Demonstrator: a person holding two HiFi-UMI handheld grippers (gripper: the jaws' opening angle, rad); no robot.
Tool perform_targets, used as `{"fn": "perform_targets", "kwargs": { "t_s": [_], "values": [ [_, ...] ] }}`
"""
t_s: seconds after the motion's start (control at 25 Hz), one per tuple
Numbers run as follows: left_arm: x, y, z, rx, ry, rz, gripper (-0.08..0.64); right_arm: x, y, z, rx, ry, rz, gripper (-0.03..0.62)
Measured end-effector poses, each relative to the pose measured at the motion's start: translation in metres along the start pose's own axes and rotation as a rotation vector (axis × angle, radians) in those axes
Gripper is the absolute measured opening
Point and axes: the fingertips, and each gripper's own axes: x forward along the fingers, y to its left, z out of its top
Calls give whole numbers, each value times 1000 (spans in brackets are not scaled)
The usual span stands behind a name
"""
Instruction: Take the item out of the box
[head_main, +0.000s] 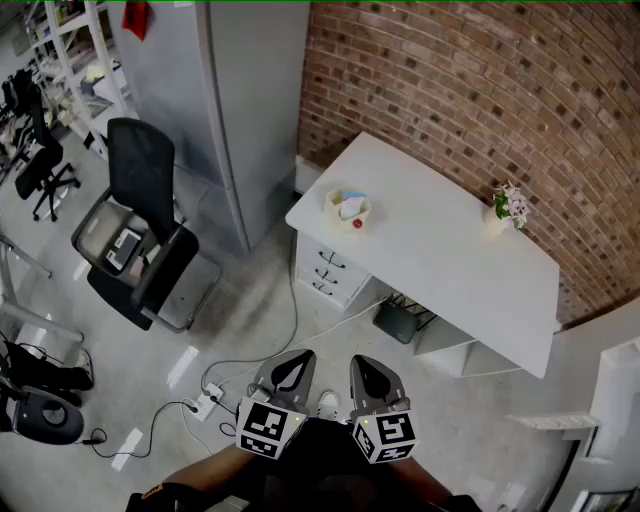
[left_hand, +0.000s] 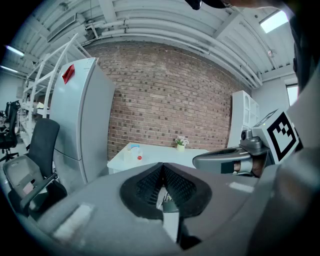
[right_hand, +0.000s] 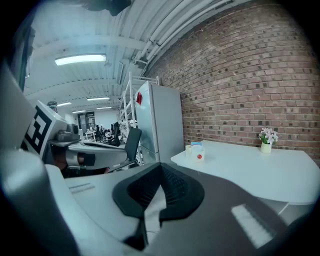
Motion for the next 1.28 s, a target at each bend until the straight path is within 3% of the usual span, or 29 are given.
{"fn": "perform_targets", "kwargs": {
  "t_s": [0.6, 1.28],
  "values": [
    [-14, 11, -1, 3, -19, -13, 5, 1, 11, 5, 13, -22, -25, 2],
    [-50, 63, 4, -4, -79, 8, 5, 24, 46, 11, 64, -24, -87, 2]
  ]
}}
